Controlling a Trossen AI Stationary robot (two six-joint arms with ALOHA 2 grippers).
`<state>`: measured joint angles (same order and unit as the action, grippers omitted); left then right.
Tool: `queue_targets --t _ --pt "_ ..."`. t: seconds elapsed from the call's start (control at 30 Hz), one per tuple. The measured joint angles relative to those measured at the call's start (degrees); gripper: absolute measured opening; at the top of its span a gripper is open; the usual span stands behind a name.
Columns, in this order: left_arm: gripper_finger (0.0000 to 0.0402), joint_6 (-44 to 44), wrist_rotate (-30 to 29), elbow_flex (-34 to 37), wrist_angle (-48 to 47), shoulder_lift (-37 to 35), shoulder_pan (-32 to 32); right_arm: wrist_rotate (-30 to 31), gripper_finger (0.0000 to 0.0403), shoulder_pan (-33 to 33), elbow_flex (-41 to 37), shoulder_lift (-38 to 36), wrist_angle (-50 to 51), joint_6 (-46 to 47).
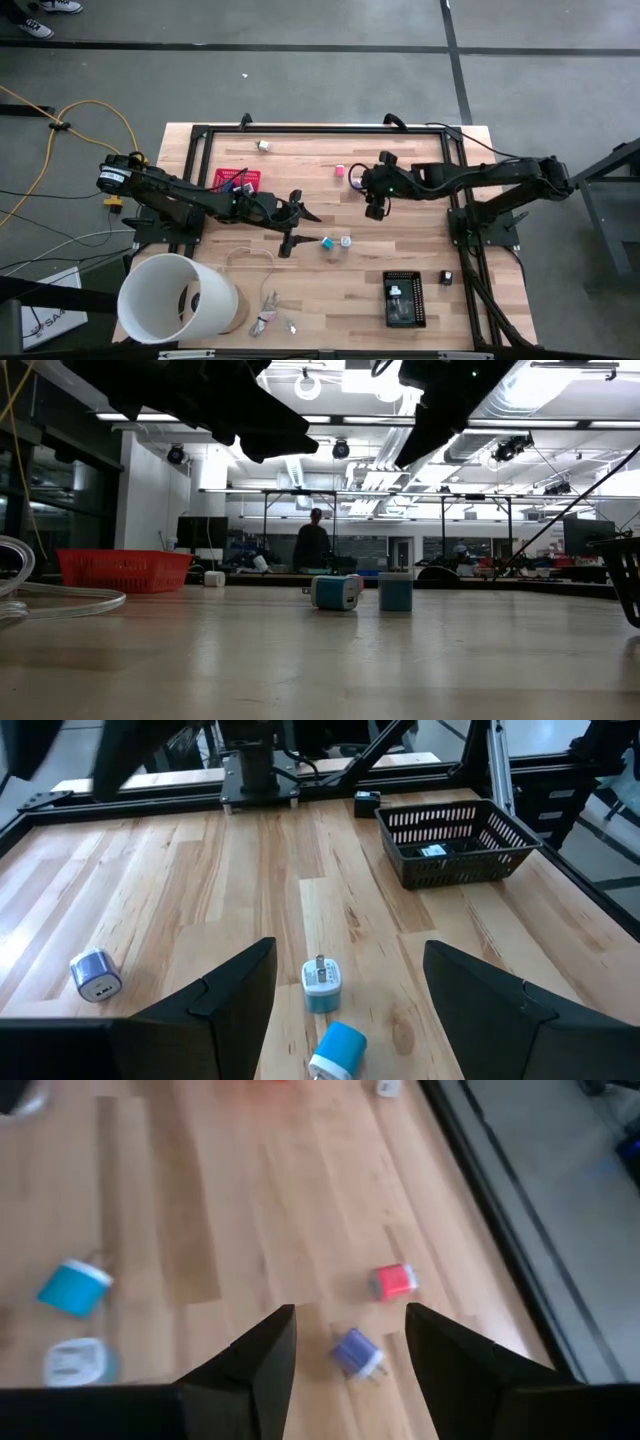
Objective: Pick & Place Office items
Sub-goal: Put the white charger adapter into the black bin
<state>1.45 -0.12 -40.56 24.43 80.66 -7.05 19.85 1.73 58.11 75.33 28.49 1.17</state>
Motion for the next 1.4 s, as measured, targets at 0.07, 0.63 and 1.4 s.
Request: queue_targets --t 0.07,0.63,1.4 --pt "0.0246 -0.01 0.00 0.00 0.00 0.00 0.01 1.10 0.0176 0.58 0.00 0.00 0.00 -0.46" --pt "0.0246 0.00 0.00 0.00 0.02 0.00 0.00 -0.08 0.0176 2.07 0.00 0.00 -0.04 -1.43" --pt "0.0246 1.78 -4.70 -0.02 -4.96 -4.72 9.01 -18.87 0.0176 2.02 0.00 0.02 -0.59 -1.42"
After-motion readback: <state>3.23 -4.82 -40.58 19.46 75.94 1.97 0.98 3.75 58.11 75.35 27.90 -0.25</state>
